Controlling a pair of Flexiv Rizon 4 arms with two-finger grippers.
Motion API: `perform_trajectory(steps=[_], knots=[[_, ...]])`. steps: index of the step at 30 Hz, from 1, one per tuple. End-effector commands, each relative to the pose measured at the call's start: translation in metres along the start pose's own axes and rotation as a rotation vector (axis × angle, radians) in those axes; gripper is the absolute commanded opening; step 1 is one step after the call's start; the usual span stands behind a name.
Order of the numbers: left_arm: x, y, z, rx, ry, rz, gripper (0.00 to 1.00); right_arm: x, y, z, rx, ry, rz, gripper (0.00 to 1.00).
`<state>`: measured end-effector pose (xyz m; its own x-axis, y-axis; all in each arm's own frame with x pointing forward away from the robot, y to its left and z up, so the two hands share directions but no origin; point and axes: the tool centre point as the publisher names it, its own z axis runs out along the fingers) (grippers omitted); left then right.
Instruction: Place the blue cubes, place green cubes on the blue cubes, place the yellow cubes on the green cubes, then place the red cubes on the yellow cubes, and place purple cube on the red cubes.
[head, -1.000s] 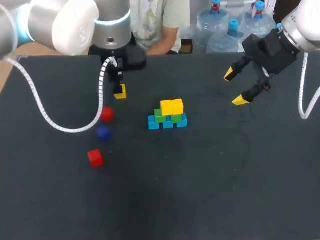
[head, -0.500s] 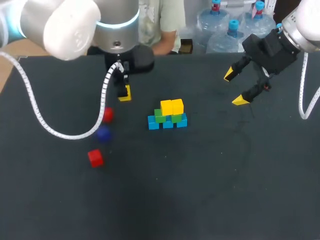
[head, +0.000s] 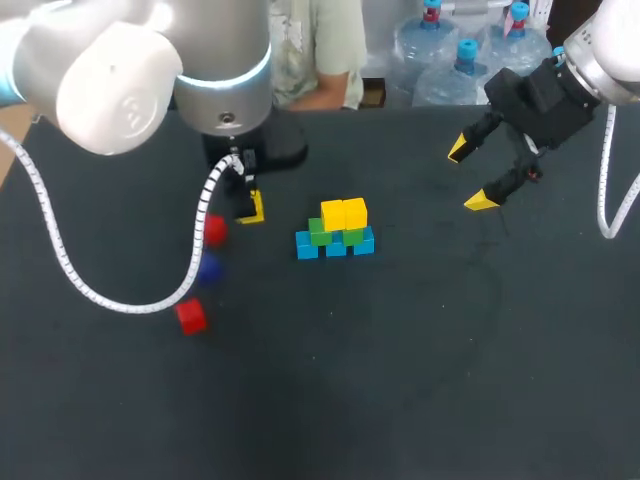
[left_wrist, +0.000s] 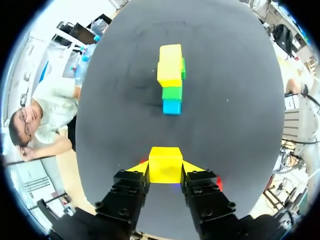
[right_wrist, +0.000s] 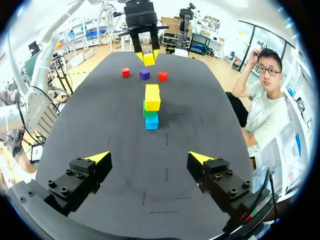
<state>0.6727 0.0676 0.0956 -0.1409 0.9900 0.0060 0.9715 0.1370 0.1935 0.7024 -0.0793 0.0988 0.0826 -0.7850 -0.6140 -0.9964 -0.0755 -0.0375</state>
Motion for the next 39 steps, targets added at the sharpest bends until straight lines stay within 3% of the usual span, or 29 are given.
perform_trajectory(steps=[1, 24, 32, 39], knots=[[-0.003, -0.004, -0.001, -0.005, -0.018, 0.018, 0.0, 0.0, 0.0, 0.0, 0.0, -0.001, -0.001, 1.0], [-0.005, -0.007, -0.002, -0.015, -0.027, 0.028, 0.0, 0.0, 0.0, 0.0, 0.0, -0.001, -0.001, 1.0], [-0.028, 0.017, -0.002, 0.079, 0.016, 0.041, 0.0, 0.0, 0.0, 0.0, 0.0, -0.001, -0.001, 1.0], [-0.034, 0.022, -0.005, 0.114, 0.027, 0.054, 0.0, 0.0, 0.0, 0.0, 0.0, -0.001, -0.001, 1.0]])
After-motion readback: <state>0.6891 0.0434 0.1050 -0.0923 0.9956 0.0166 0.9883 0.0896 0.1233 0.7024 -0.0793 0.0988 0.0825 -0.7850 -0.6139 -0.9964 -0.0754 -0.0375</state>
